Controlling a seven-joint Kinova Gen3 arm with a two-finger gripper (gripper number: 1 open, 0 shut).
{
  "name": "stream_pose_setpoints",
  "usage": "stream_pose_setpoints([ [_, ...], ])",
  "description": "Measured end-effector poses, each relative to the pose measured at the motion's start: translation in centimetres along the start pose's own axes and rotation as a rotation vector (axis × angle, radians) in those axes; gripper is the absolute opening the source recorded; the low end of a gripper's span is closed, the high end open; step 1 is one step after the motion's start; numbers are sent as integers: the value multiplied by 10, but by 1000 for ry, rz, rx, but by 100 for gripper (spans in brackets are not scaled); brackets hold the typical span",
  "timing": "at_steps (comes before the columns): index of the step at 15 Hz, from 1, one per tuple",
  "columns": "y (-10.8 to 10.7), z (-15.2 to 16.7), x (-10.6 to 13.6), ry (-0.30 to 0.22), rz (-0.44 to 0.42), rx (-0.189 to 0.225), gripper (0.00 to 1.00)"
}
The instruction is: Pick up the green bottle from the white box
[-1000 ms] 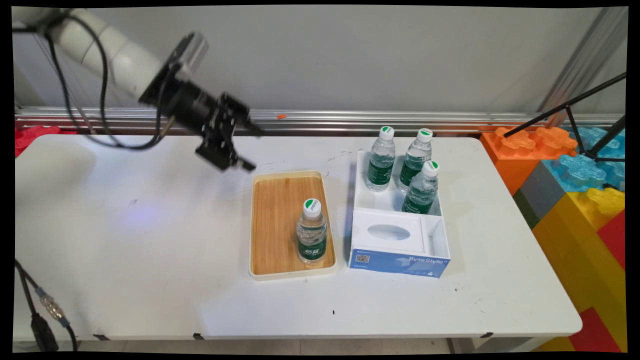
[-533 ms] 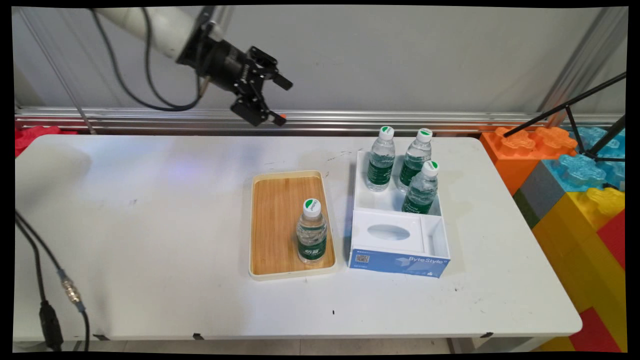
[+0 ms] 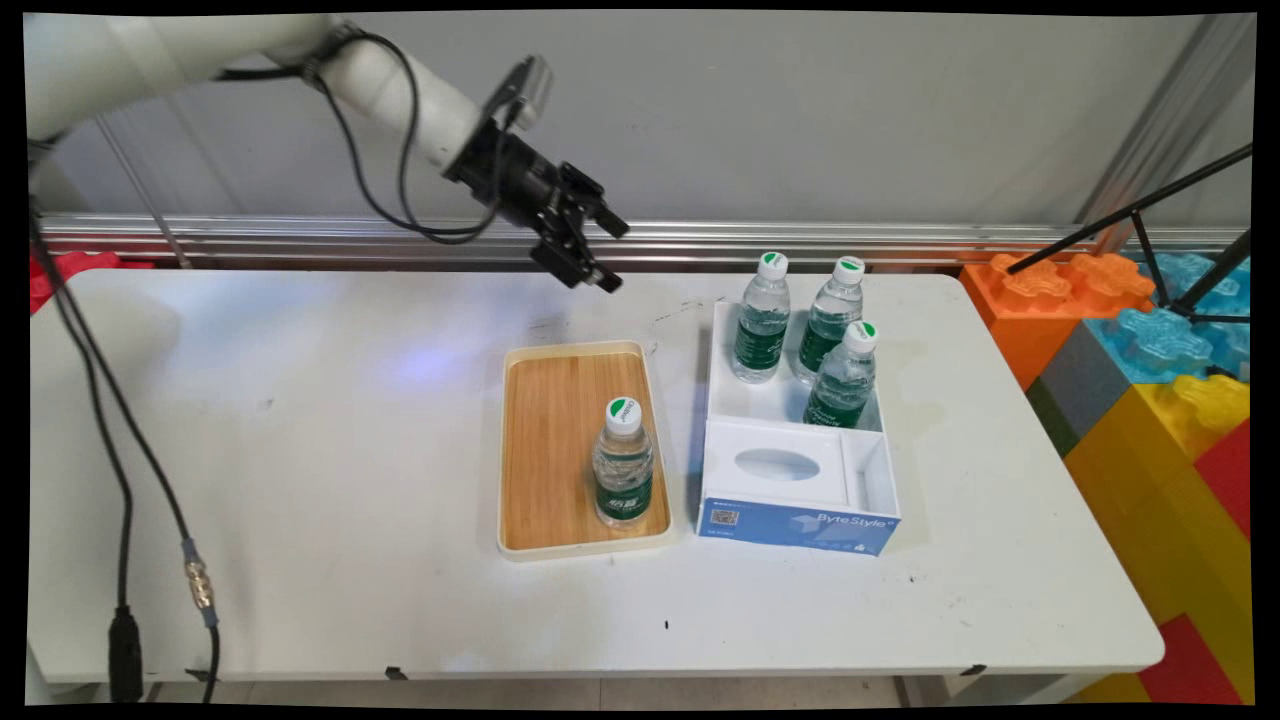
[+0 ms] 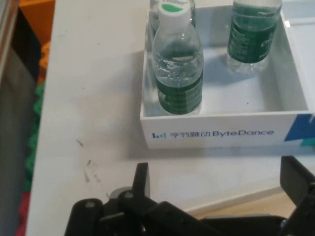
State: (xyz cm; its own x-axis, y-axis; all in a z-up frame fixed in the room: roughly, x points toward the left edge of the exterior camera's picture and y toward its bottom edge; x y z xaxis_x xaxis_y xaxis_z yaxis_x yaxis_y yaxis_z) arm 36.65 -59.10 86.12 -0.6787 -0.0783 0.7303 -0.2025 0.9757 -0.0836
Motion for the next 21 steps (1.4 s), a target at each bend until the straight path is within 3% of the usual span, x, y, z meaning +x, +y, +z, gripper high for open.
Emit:
stream_pose_setpoints([
  [7,-32,67,-12,76,-107,-90,100],
  [11,-38,100,-9,121,-99,-119,100],
  [21,-44,160,5,204,13,-113,100],
])
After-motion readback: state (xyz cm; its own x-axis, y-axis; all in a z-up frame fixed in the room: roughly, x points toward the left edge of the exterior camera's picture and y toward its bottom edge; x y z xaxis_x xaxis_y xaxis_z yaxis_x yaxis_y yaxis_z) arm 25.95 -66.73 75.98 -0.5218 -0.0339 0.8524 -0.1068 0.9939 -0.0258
